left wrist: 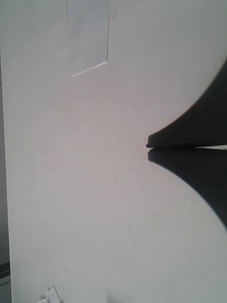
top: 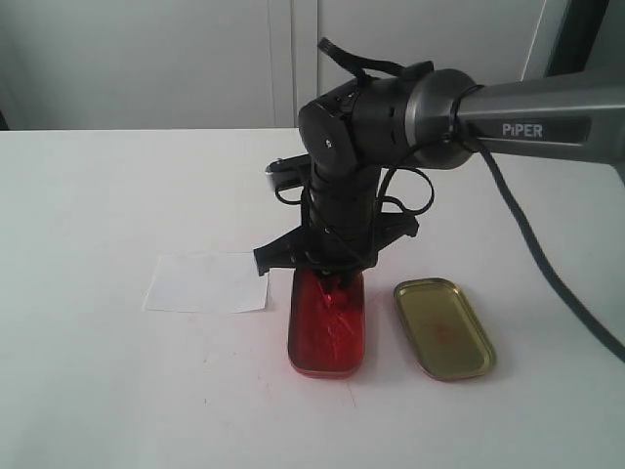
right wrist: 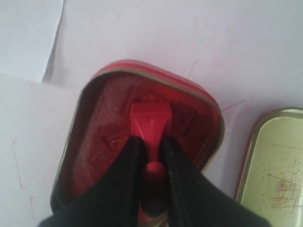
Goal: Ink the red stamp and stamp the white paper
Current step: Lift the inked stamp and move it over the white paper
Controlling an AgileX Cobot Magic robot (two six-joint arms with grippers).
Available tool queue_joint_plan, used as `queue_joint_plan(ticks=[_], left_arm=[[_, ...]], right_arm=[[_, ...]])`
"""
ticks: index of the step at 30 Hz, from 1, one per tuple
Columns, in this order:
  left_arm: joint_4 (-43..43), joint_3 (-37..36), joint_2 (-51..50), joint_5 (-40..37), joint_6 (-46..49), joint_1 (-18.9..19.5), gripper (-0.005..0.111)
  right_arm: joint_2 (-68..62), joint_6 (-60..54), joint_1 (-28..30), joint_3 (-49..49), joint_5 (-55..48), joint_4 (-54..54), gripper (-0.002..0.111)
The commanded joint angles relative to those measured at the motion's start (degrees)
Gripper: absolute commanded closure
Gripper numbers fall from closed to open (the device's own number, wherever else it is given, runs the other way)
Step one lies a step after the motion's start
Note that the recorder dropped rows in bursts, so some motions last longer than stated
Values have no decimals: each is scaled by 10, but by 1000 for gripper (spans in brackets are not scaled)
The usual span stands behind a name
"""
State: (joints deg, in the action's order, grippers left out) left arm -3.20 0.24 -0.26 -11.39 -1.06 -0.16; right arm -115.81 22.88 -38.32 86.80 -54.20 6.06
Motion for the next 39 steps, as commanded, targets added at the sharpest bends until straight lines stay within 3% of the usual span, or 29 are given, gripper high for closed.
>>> queue_joint_plan(ticks=[1,25,39], left_arm=[[-2,-2,3,2,0,1,107],[-2,-2,3,2,0,1,107],[-2,-2,3,2,0,1,107]], right_arm=[[10,-3,4,0,1,4,108],[10,-12,4,7,16,5,108],[-49,-36,4,145,-71,1,108]])
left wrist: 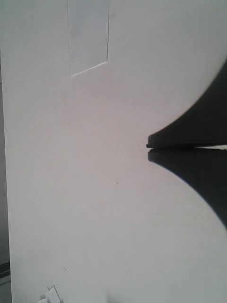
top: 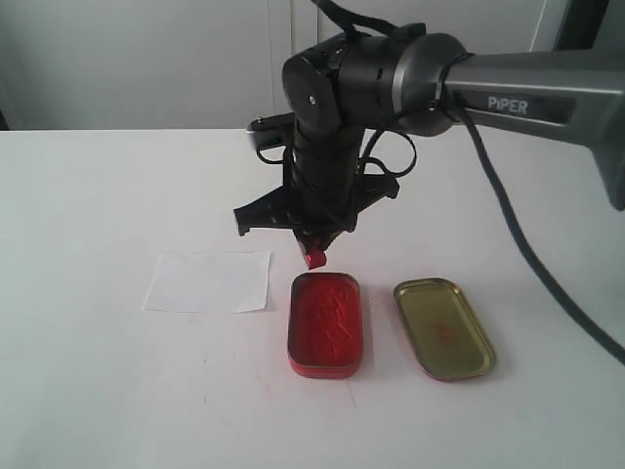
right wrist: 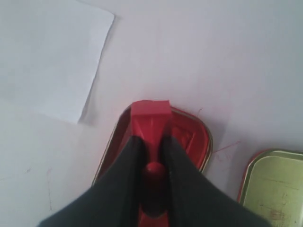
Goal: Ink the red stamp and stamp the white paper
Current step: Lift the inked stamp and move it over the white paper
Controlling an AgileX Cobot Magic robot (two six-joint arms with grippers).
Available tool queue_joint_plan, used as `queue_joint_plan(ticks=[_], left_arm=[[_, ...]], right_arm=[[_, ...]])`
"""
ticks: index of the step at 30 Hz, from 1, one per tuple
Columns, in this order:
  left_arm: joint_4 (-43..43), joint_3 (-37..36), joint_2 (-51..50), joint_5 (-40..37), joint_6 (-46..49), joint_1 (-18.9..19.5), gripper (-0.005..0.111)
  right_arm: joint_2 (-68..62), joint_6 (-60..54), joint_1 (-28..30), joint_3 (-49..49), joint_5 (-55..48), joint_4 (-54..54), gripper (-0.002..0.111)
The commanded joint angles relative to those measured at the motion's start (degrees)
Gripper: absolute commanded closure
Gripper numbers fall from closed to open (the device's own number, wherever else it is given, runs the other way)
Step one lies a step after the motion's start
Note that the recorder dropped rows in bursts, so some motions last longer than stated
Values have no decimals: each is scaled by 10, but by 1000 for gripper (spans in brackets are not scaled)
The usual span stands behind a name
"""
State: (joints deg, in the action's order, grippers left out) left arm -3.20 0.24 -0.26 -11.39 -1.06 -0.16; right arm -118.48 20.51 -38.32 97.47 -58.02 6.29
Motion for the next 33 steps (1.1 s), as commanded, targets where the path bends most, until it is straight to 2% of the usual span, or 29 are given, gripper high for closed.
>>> queue_joint_plan(ticks=[1,8,19,27,33], left_arm=[[-2,-2,3,2,0,1,107],[-2,-2,3,2,0,1,107],[-2,-2,3,2,0,1,107],[-2,-2,3,2,0,1,107],[-2,-2,3,2,0,1,107]], right_arm=[[-29,-12,4,51,-37,-4,108],[-77,-40,3,141,-71,-63,108],[-164,-43,1,255,-117,-81,108],[-194,-50,1,295,-119,-106,108],[-202,-52,-20,319,-119,-97,108]])
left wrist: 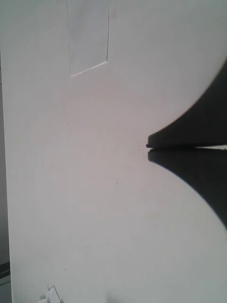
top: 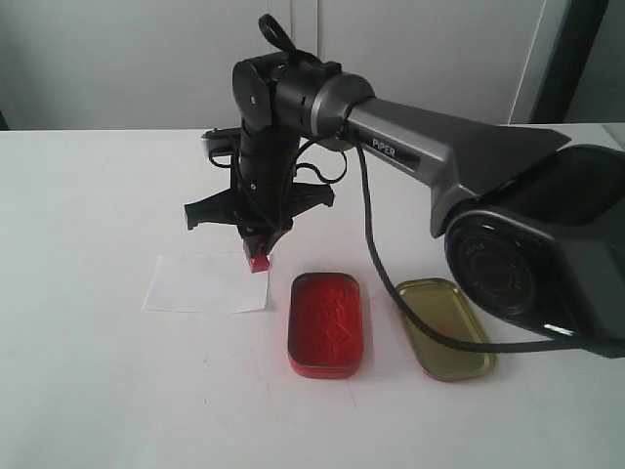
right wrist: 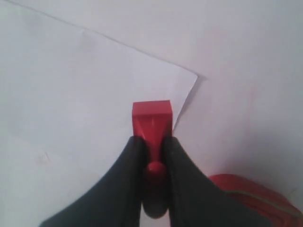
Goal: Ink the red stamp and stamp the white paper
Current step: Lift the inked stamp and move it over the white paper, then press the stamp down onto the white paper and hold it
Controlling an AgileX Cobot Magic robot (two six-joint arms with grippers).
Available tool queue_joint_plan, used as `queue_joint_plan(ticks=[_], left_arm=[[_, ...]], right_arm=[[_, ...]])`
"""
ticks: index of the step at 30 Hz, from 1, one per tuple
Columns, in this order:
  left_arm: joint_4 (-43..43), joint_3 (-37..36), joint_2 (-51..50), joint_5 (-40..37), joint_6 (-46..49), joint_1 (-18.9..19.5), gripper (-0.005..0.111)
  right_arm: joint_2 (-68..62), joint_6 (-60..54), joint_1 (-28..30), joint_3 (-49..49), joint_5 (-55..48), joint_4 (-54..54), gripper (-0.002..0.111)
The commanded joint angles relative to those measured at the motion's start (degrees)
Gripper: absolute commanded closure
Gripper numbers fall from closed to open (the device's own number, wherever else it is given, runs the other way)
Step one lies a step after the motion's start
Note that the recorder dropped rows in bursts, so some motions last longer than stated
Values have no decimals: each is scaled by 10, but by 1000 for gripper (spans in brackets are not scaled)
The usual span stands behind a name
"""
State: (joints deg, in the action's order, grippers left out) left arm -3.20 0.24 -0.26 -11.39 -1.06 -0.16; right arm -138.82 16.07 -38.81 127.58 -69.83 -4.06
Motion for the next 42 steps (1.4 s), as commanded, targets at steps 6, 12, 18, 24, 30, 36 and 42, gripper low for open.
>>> queue_joint_plan(ticks=[6,12,18,24,30,36,42], left_arm=[[-2,-2,3,2,0,1,107],[-2,-2,3,2,0,1,107],[-2,-2,3,2,0,1,107],[-2,-2,3,2,0,1,107],[-2,-2,3,2,0,1,107],[-2,-2,3,2,0,1,107],[-2,-2,3,2,0,1,107]], right_arm=[[-1,-8,-29,26,-1,24,108],[-7,-8,-31,26,-1,26,108],[-7,-8,-35,23,-1,36,108],[4,-22,-41,20,-1,37,108],[32,-36,-43,-32,-1,41,108],[36,-45,-43,-44,-1,47,108],[22,-43,-43,-44,-1,86,108]])
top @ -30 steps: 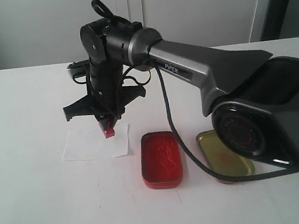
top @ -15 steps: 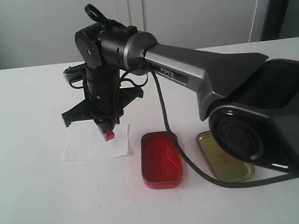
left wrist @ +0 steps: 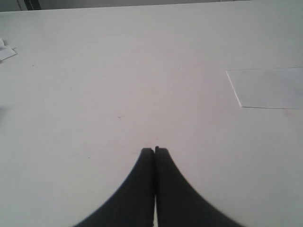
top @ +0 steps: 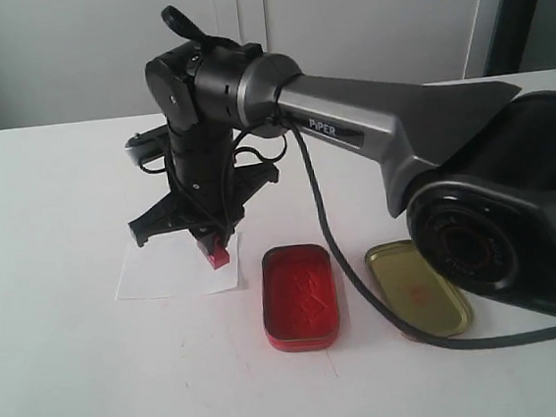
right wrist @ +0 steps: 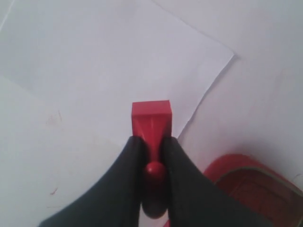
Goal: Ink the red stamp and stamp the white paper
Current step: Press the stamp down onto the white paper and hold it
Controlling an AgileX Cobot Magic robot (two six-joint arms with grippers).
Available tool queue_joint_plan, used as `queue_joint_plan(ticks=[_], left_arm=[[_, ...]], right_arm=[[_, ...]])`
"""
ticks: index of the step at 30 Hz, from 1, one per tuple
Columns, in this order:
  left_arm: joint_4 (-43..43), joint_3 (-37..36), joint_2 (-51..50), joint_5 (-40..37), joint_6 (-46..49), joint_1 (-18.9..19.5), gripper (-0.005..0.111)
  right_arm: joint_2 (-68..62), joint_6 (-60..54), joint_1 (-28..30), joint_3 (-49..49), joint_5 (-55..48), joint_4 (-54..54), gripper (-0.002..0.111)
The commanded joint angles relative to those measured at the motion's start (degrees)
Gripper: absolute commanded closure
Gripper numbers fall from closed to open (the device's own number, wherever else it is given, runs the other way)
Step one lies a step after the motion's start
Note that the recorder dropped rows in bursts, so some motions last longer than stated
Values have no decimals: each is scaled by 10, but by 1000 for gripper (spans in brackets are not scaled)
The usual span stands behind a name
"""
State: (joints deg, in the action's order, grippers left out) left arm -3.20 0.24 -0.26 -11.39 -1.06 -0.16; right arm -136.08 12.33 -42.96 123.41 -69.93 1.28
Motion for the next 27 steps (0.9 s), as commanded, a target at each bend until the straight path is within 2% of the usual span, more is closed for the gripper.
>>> queue_joint_plan(ticks=[1,27], left_arm=[[-2,-2,3,2,0,1,107],[-2,-2,3,2,0,1,107]], right_arm=[[-6,-6,-1,-3,0,34,108],[-27,-2,-1,-1,0,-6,108]])
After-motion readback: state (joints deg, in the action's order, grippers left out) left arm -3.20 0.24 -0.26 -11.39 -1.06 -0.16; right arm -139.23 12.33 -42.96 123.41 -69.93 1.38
